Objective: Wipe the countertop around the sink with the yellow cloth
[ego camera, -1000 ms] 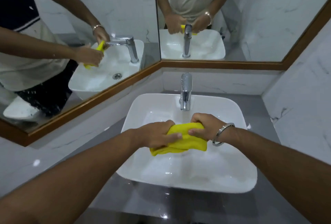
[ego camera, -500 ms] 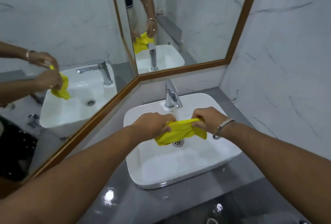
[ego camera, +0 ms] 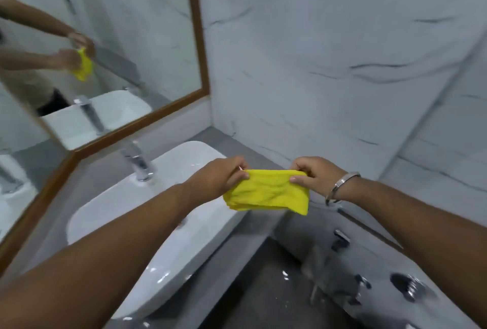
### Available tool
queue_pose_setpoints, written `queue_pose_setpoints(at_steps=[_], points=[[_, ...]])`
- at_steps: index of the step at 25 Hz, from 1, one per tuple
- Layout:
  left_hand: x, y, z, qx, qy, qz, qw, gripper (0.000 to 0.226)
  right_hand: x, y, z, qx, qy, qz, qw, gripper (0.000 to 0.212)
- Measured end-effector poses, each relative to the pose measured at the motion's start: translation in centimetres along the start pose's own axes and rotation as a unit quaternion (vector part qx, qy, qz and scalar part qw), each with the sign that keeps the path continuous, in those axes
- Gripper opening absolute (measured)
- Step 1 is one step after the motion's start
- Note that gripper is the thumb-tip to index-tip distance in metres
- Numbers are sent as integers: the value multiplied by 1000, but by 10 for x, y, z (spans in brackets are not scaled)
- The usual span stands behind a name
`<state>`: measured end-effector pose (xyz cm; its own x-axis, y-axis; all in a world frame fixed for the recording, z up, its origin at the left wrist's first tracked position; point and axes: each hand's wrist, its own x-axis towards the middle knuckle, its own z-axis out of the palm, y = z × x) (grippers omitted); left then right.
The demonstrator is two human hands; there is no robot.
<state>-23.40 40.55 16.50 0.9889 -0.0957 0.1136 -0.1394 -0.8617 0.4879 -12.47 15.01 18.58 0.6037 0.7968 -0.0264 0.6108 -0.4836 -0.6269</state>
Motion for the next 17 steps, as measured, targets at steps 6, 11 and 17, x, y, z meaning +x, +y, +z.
queue_pose_setpoints(at_steps=[6, 11, 17], points=[[141, 141, 147, -210, -145, 80, 964, 28, -183, 167, -59, 207, 145, 260, 932, 7], [233, 222, 308, -267, -189, 44, 944, 26, -264, 302, -61, 291, 281, 429, 808, 20], [300, 228, 416, -217, -165, -11, 962, 10, -254, 417, -32, 222, 355, 501, 757, 28]])
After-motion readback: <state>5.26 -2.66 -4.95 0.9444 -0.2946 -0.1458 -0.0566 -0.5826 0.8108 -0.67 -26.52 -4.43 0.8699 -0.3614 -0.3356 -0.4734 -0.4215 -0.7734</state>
